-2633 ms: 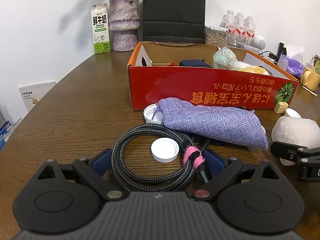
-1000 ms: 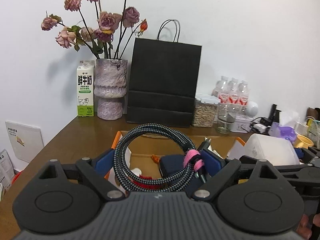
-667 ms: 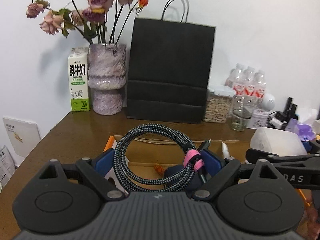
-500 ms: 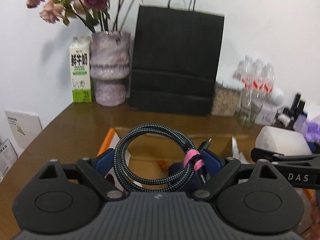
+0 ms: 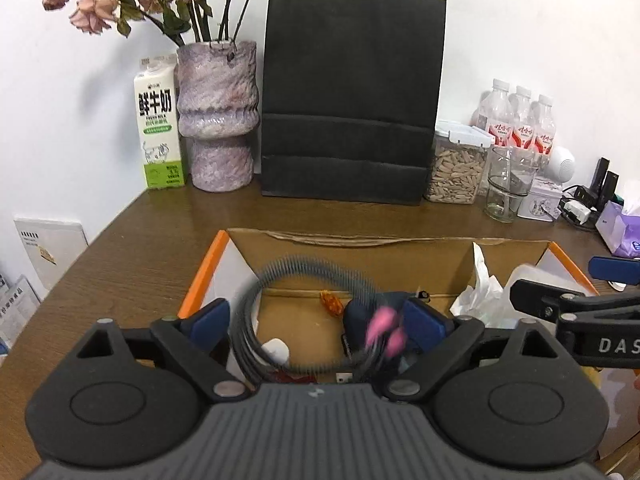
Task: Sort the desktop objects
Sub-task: 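Lower the cable and plastic box into the box and open both grippers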
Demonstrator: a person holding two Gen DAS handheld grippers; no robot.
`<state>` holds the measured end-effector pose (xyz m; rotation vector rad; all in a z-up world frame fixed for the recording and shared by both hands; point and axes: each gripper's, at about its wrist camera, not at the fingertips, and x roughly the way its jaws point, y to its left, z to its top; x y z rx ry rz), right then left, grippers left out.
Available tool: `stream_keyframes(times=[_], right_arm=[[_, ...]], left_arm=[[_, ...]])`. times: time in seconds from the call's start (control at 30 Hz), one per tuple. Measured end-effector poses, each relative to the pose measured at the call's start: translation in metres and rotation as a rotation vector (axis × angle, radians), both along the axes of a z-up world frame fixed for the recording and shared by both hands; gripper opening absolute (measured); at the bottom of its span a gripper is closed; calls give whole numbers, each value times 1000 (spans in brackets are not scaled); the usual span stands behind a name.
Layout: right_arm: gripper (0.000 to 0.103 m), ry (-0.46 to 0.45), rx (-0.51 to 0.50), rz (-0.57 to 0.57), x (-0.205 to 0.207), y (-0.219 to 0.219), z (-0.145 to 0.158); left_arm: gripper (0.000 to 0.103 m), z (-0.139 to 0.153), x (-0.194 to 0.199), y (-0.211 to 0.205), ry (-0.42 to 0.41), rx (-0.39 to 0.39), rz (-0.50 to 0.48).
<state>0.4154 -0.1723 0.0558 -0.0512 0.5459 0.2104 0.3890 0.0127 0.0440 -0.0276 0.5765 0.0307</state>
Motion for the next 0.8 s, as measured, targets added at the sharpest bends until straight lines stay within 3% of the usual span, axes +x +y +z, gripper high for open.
stream_keyframes(times=[0.8], right_arm=[[103, -107, -13, 8, -51, 4, 41]], left_arm=[[103, 40, -47, 1, -148, 9, 27]])
